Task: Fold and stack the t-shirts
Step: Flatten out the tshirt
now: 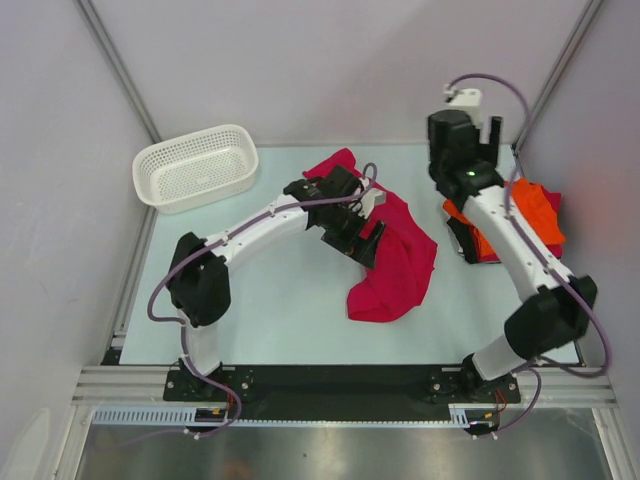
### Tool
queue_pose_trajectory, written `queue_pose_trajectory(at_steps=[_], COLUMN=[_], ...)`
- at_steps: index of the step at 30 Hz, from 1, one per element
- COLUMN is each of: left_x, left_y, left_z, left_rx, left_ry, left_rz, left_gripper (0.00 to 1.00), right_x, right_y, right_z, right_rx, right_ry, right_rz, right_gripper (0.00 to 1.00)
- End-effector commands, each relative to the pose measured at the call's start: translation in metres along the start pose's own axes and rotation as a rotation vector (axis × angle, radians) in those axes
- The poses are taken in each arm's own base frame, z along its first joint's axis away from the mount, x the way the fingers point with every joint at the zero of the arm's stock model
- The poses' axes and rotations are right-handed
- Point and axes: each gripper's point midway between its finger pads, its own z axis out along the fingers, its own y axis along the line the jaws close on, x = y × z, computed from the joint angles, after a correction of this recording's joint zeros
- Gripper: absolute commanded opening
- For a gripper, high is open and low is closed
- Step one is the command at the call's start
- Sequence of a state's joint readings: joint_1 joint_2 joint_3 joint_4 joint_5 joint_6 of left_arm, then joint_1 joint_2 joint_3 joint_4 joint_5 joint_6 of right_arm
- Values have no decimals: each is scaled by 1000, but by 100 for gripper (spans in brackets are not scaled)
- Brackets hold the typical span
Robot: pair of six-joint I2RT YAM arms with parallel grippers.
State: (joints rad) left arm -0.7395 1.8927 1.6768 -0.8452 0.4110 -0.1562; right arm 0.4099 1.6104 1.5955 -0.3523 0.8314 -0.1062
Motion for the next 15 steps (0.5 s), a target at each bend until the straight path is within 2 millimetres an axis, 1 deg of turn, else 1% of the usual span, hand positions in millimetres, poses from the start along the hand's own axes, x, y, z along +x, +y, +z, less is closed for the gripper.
queue_pose_trajectory(at_steps=[1, 2, 5, 6, 7, 8, 10, 12, 13, 14, 15], left_x=[-16, -12, 0, 2, 4, 8, 13, 19, 18, 27, 29], left_y=[-27, -37, -35, -34, -33, -34, -38, -45, -51, -55, -57], left_z=[-6, -2, 19, 23, 26, 33, 41, 53, 56, 67, 72], left_rx=[-9, -11, -86, -103, -124, -157, -165, -176, -177, -183, -198], left_ry=[-44, -31, 29, 40, 48, 59, 77, 106, 108, 142, 153], left_rz=[195, 228, 267, 275, 279, 292, 303, 321, 333, 353, 371], left_gripper=[100, 100, 100, 100, 100, 100, 100, 100, 100, 100, 100], right_x=[32, 42, 67, 72, 80, 84, 91, 96, 98, 99, 100], right_y=[-75, -82, -91, -92, -88, -90, -85, -85, -83, -85, -84], right_z=[-8, -8, -12, -14, -15, -19, -22, -30, -32, -36, -39], right_rx=[120, 130, 109, 101, 83, 76, 50, 36, 25, 18, 8], right_ry=[88, 113, 173, 189, 208, 223, 248, 269, 279, 284, 286], right_rz=[143, 142, 148, 142, 149, 151, 164, 170, 182, 191, 195], right_gripper=[100, 100, 100, 100, 100, 100, 100, 100, 100, 100, 100])
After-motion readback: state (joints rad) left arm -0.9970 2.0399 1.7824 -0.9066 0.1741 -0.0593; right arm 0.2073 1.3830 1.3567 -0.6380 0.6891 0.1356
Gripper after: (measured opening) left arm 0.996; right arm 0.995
